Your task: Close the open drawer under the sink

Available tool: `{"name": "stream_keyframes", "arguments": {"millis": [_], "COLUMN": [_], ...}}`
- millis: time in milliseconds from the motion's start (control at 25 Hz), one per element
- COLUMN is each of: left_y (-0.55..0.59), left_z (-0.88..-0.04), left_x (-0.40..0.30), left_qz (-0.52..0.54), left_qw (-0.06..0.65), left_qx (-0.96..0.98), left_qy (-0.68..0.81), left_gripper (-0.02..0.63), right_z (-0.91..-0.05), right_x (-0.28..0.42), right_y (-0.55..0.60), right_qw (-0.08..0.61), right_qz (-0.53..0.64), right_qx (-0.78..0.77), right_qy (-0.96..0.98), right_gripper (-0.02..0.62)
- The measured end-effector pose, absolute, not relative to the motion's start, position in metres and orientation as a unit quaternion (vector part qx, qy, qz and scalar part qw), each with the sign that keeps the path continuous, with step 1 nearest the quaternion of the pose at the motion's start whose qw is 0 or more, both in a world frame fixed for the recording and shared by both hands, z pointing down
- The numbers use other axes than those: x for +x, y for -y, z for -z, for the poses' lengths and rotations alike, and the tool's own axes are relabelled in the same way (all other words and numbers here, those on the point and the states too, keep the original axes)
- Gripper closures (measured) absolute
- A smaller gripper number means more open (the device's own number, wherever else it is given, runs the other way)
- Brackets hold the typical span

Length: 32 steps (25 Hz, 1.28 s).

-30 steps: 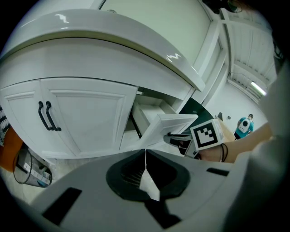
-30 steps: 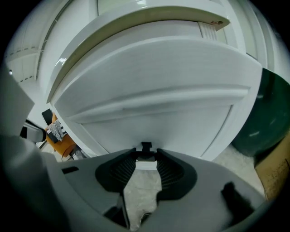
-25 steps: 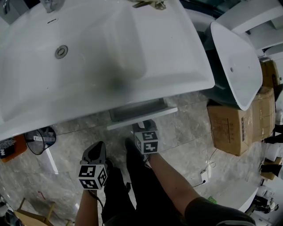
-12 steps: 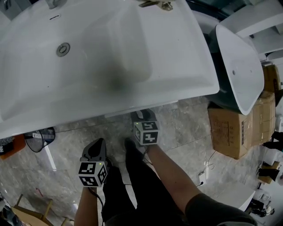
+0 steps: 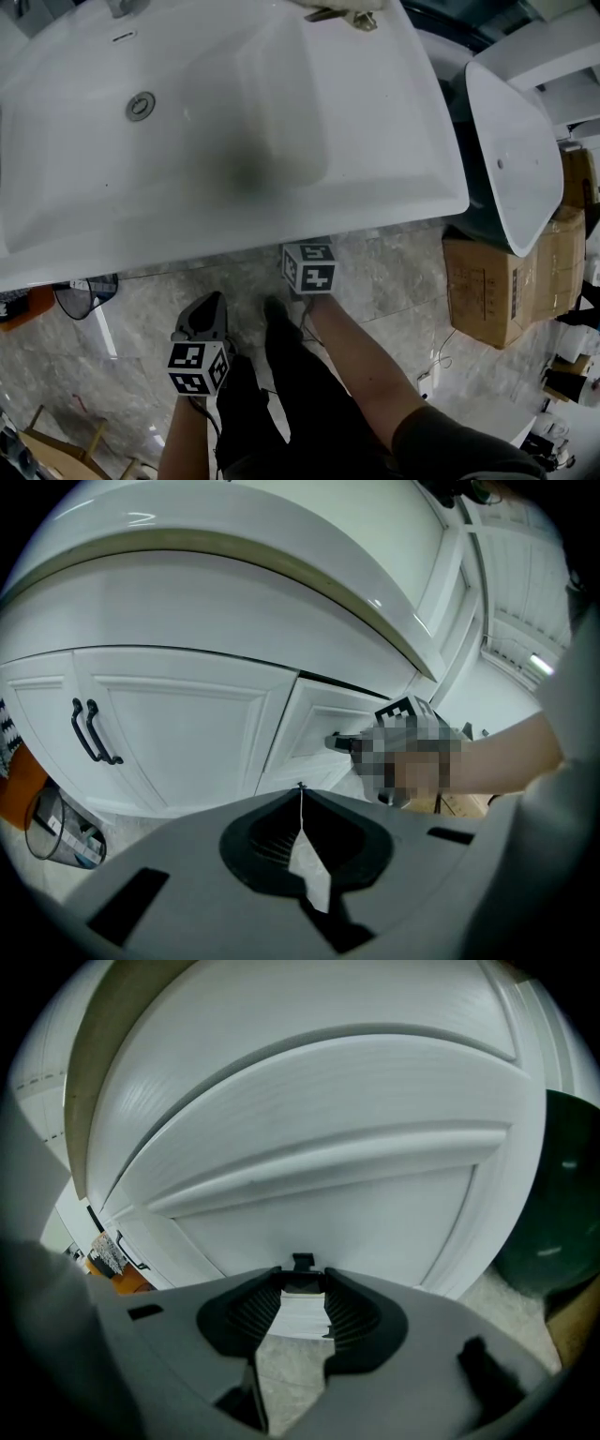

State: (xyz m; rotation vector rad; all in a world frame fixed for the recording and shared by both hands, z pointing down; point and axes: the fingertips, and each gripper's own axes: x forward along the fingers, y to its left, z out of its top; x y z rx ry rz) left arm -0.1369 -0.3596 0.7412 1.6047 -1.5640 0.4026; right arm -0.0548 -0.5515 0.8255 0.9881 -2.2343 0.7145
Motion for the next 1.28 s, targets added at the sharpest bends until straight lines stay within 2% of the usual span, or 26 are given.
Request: {"name": "stream_keyframes", "arguments": {"millis": [280, 480, 680, 840, 1280], "left_y": [0.356, 0.352, 0.339, 0.315, 0.230], "left_z": [-0.733, -0.719, -0.691, -0.664, -0.562], "left_x": [-0.144, -0.156, -0.175, -0.189, -0.221], "left_qz": [-0.145, -0.132, -0.118, -0.109, -0.109], "left_qw": [0.421, 0.418, 0.405, 0.400, 0.343], "left_qx": [0.618, 0.605, 0.606, 0.613, 0.693], "left_qy": [0.648, 0.665, 0.674, 0.672, 0.625], "left_gripper": [0.591, 0.591, 0.591, 0.591, 0.591], "right_z": [-0.826, -0.825, -0.805, -0.769, -0.613], "right_x": [-0.057, -0.057, -0.050, -0.044, -0.051], "right_y": [0.556, 0.549, 0.520, 0.484, 0.396], "right_qw": [0.287, 0.282, 0.289, 0.279, 0.182], "right_qz": [-0.273, -0.330, -0.343, -0.338, -0.309], "right_qx": [0.375, 0.384, 0.385, 0.393, 0.445], "right_qy": [0.838, 0.815, 0.807, 0.808, 0.821], "right_gripper": [0.443, 0.440, 0.417, 0.417, 0.437]}}
